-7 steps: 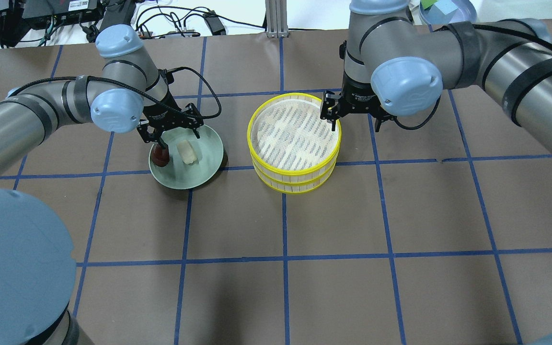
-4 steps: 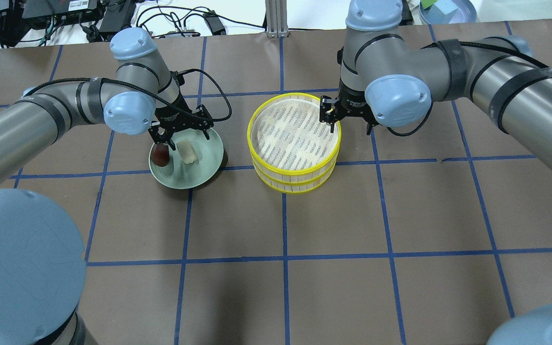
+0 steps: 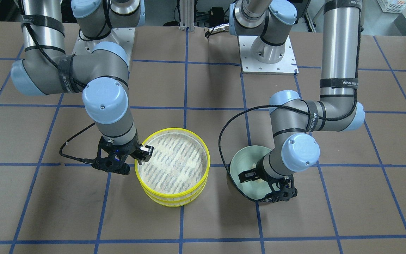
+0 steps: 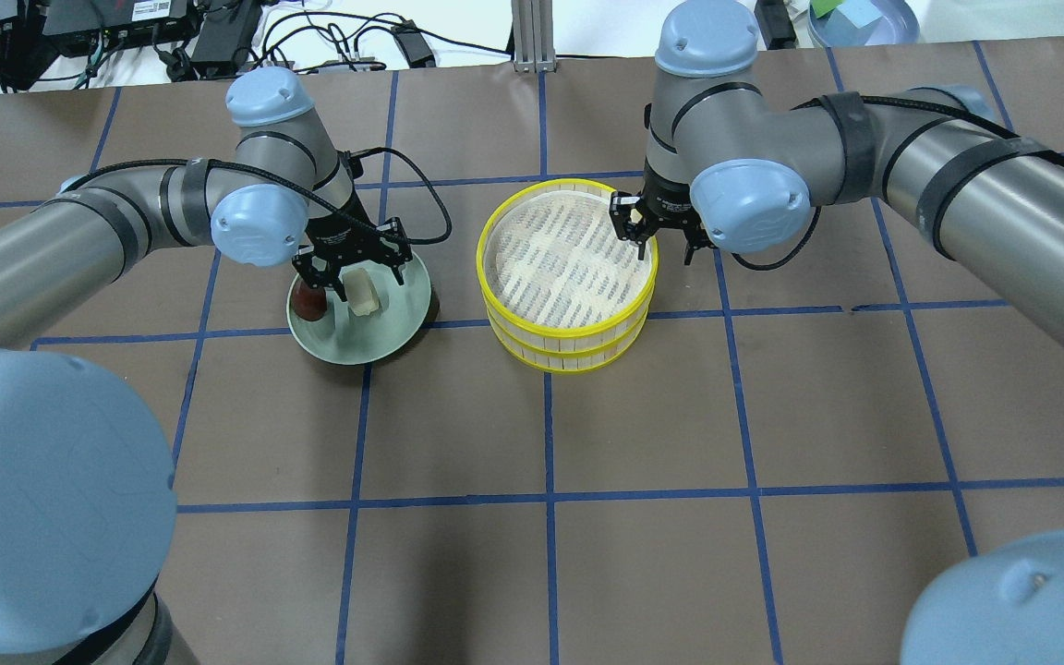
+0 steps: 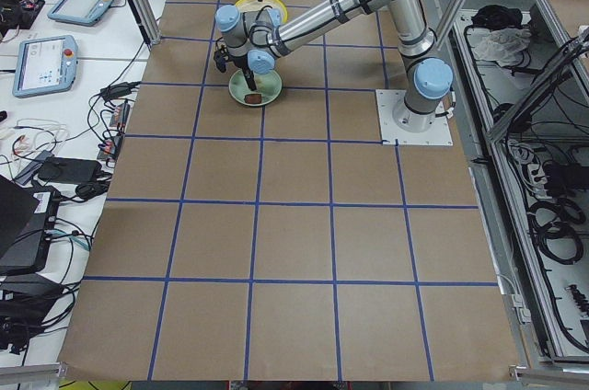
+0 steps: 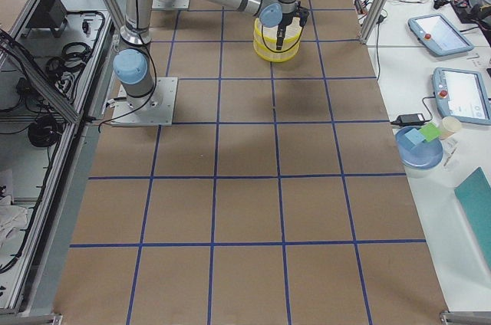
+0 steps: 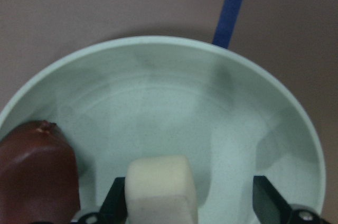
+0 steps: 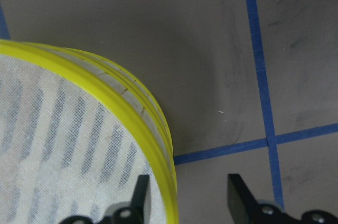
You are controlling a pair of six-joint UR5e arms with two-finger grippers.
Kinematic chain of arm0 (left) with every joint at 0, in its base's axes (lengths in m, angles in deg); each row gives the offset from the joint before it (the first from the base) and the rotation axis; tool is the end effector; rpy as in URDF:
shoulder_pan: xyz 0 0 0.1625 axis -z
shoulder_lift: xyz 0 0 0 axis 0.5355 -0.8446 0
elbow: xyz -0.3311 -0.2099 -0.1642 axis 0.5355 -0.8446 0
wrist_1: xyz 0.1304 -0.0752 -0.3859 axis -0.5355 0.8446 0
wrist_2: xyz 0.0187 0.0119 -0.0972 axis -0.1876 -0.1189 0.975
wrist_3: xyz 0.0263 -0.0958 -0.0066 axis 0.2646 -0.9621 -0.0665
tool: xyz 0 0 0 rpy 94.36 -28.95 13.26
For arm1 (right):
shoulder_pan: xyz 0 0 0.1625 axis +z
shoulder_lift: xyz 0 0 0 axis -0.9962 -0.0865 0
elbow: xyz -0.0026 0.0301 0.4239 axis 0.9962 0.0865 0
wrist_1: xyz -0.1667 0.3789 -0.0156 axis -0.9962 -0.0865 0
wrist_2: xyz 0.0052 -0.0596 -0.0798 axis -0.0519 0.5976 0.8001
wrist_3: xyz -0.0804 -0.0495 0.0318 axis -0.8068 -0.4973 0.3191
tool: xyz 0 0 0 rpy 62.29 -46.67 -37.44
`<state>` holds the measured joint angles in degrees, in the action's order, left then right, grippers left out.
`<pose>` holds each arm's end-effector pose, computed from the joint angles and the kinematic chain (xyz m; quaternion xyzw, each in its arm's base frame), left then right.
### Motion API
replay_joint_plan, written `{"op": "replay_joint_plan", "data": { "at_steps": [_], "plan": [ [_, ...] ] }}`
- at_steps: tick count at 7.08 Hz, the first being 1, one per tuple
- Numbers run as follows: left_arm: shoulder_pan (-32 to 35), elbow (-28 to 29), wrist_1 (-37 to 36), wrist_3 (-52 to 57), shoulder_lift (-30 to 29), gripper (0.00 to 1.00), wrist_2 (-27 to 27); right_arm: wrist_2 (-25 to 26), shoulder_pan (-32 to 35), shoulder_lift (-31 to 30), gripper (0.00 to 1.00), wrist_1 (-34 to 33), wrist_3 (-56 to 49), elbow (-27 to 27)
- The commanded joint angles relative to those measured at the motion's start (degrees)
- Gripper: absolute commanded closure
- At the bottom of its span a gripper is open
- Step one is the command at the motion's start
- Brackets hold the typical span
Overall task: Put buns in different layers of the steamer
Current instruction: 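Grasp the white bun with left gripper while right grips the top tier rim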
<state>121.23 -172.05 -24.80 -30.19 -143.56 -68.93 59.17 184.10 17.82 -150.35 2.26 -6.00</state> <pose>-0.1271 -0.6253 0.1884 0.1287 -0.9887 -0.0725 0.0242 0.2254 -0.5816 0.2841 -0.0951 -0.9954 0.0001 0.0118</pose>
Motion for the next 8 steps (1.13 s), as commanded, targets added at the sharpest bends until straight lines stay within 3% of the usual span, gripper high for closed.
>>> {"op": "replay_joint_plan", "data": {
  "at_steps": [1, 2, 4, 7, 8],
  "plan": [
    [0.00, 0.56, -0.30, 0.77, 1.03, 1.00, -4.67, -0.08, 0.08, -0.01, 0.90, 0.54, 0.06, 0.07],
    [0.00, 0.74, -0.39, 2.61, 1.56, 1.00, -6.19, -0.08, 0.08, -0.36, 1.00, 0.98, -0.20, 0.07],
    [0.00, 0.83, -0.31, 2.63, 3.66, 1.00, -6.56, 0.01, 0.17, -2.20, 1.00, 2.12, -0.73, 0.25],
    [1.74, 3.27, 0.22, -0.86, 7.53, 1.00, -5.07, 0.88, -1.93, -14.99, 1.00, 16.14, -8.25, 1.30],
    [3.06, 3.37, 0.13, -4.54, 8.84, 1.00, -0.54, 0.89, -4.38, -18.61, 1.00, 21.15, -10.73, 2.00]
  ]
}}
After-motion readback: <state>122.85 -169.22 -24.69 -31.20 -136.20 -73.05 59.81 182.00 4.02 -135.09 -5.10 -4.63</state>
